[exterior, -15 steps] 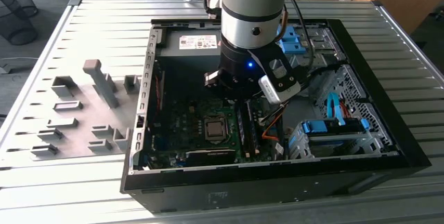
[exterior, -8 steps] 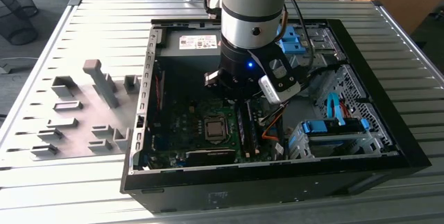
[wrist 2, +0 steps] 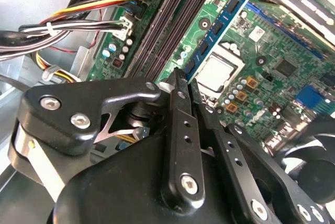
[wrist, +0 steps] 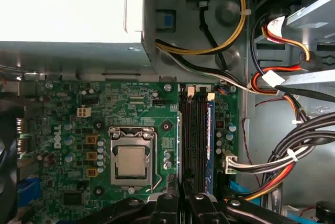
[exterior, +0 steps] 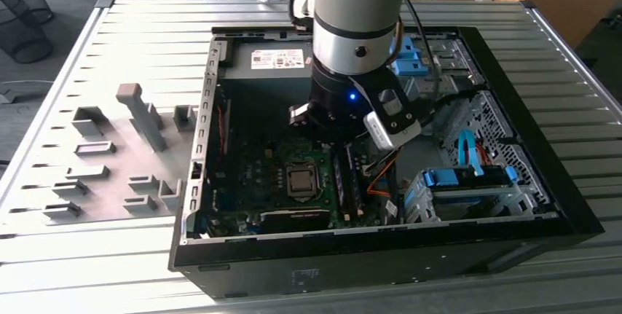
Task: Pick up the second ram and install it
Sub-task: 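Insert the second ram into the second slot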
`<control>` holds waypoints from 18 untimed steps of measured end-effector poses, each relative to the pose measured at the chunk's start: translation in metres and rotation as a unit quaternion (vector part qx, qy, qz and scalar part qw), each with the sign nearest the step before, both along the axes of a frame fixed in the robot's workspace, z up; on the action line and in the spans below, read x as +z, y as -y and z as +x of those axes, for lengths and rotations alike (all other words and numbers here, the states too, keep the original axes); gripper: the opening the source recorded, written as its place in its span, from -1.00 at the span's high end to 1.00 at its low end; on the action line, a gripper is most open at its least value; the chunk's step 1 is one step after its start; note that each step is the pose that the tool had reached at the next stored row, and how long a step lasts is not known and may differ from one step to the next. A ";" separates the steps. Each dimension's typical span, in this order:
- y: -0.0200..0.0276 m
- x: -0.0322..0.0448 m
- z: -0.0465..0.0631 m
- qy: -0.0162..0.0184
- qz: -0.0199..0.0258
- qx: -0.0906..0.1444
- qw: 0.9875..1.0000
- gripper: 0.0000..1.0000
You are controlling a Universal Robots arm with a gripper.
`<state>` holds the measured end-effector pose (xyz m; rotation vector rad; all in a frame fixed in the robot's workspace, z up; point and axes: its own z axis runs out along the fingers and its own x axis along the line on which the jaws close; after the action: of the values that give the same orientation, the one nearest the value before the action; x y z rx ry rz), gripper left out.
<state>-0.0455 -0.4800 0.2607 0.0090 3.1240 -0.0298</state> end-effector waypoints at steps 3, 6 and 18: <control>0.0000 -0.0054 0.001 0.000 0.000 0.000 1.000 0.72; 0.0001 -0.0093 0.002 0.000 0.000 0.000 1.000 0.72; 0.0001 -0.0100 0.005 0.000 0.000 0.000 1.000 0.72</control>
<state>-0.0408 -0.4801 0.2507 0.0085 3.1239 -0.0297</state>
